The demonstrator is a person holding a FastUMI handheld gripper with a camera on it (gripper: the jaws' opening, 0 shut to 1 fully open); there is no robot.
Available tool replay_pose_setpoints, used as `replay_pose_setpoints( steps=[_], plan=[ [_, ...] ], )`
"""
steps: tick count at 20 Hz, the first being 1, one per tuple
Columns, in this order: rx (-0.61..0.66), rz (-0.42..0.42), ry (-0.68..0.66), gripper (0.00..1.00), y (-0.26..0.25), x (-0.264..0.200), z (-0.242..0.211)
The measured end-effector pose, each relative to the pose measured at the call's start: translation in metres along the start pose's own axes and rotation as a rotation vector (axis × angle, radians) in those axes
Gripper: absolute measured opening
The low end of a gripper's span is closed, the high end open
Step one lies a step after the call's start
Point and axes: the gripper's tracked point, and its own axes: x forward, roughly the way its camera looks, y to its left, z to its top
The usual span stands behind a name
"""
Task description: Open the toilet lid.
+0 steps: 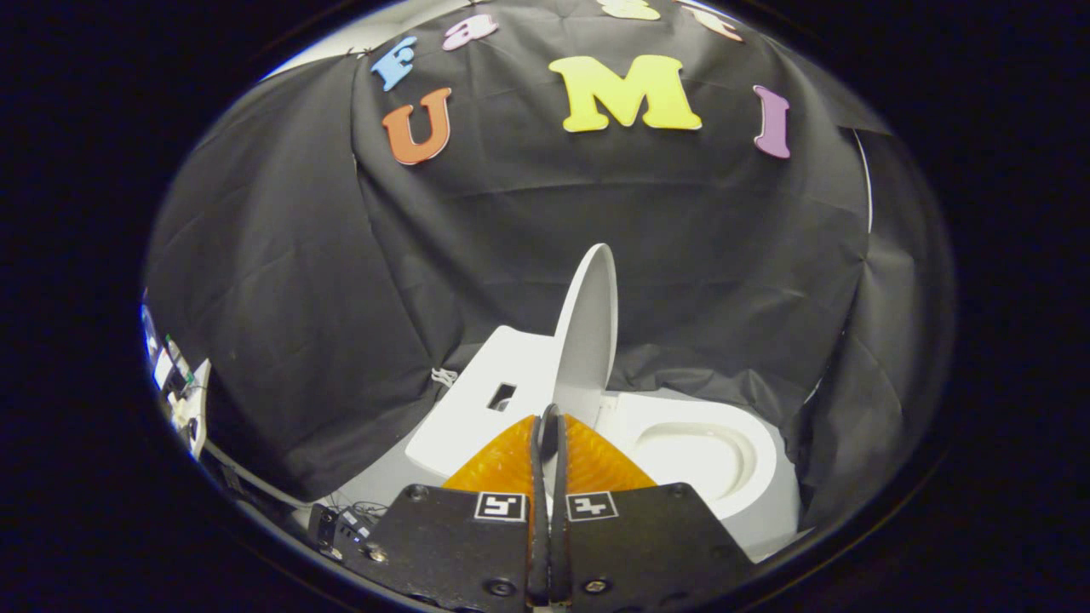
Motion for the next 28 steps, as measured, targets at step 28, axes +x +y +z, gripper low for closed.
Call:
replay_pose_setpoints(
  steps=[28],
  plan=[
    [-0.107,0.069,0.027,0.04,0.091,0.042,0.000]
  ],
)
